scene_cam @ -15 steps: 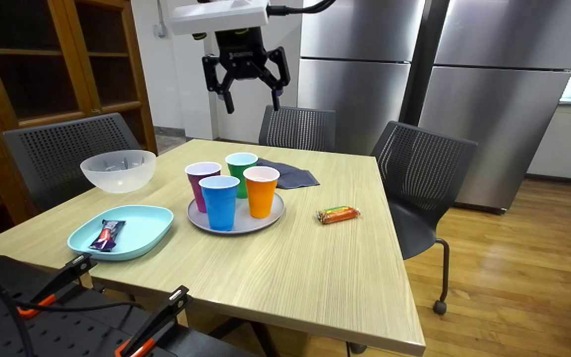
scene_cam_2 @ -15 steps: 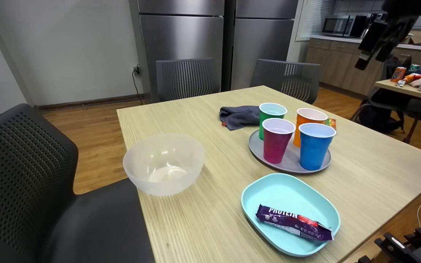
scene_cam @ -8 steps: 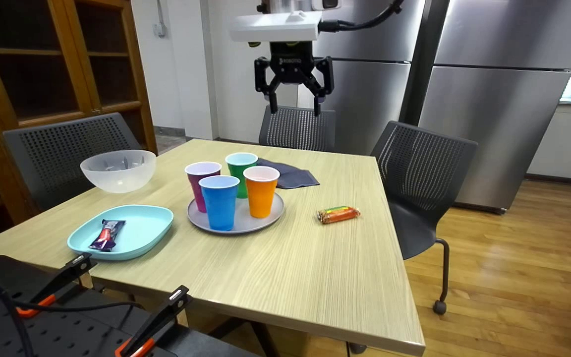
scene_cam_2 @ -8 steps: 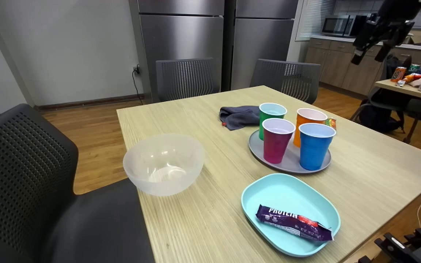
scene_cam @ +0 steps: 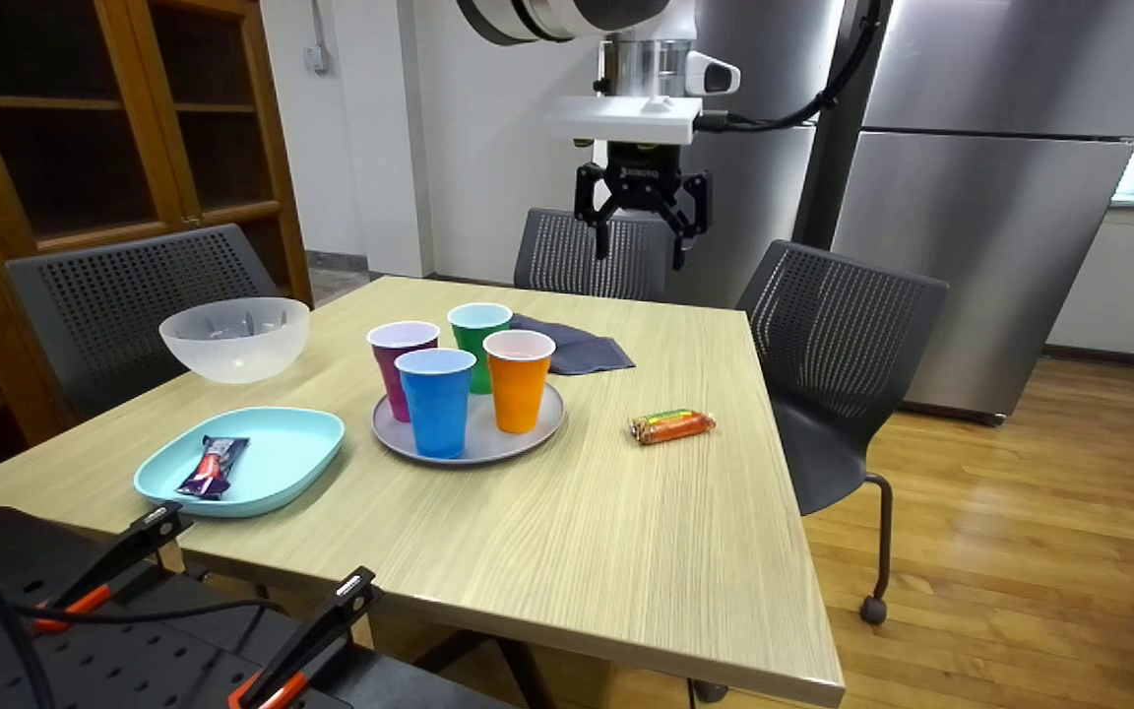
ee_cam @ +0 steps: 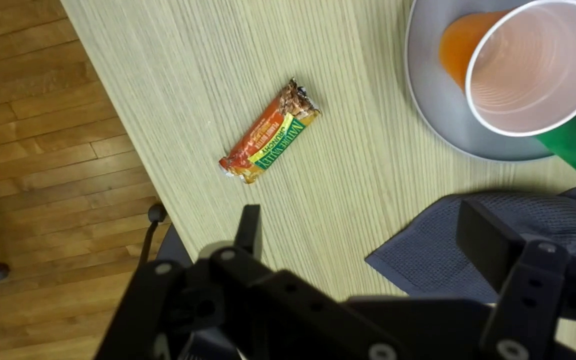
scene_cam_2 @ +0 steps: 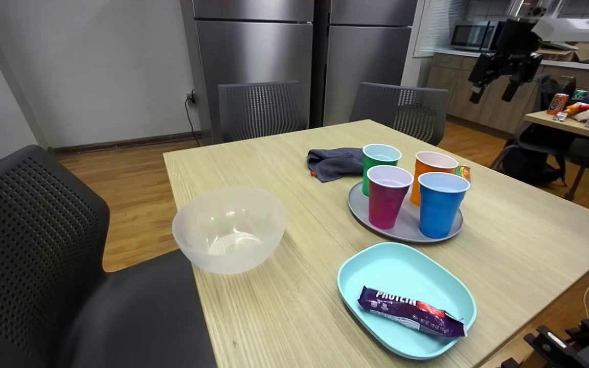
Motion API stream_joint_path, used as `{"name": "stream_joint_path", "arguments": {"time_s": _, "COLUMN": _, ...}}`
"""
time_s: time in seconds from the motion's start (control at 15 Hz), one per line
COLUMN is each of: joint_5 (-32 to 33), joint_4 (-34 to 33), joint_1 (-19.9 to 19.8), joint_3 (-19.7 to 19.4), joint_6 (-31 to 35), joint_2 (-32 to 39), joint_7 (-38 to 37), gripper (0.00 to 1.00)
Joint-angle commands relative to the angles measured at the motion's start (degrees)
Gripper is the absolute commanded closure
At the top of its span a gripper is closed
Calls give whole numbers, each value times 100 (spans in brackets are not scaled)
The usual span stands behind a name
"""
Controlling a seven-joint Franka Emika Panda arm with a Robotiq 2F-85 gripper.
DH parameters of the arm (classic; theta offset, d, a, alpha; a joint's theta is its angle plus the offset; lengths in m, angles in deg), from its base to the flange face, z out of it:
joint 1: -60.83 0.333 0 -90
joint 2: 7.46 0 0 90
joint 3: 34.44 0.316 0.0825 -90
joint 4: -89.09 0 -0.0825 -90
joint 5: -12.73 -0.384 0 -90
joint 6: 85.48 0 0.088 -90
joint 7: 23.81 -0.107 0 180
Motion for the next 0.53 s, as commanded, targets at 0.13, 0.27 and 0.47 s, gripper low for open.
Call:
{"name": "stream_joint_path", "arguments": {"time_s": 0.13, "joint_5": -352, "joint_4": -1452, "joint_1": -657, "joint_3": 482, "joint_6": -586, "joint_2": 1177, "joint_7": 51, "gripper": 0}}
{"name": "stream_joint_path", "arguments": {"time_s": 0.27, "joint_5": -451, "joint_4": -1796, "joint_1": -832, "joint_3": 605, "joint_6": -659, "joint_2": 1552, "joint_7": 18, "gripper": 0}}
{"name": "stream_joint_path", "arguments": {"time_s": 0.47, "joint_5": -547, "joint_4": -2230, "joint_1": -1050, "joint_3": 776, "joint_6": -657, "joint_2": 2071, "joint_7": -5, "gripper": 0}}
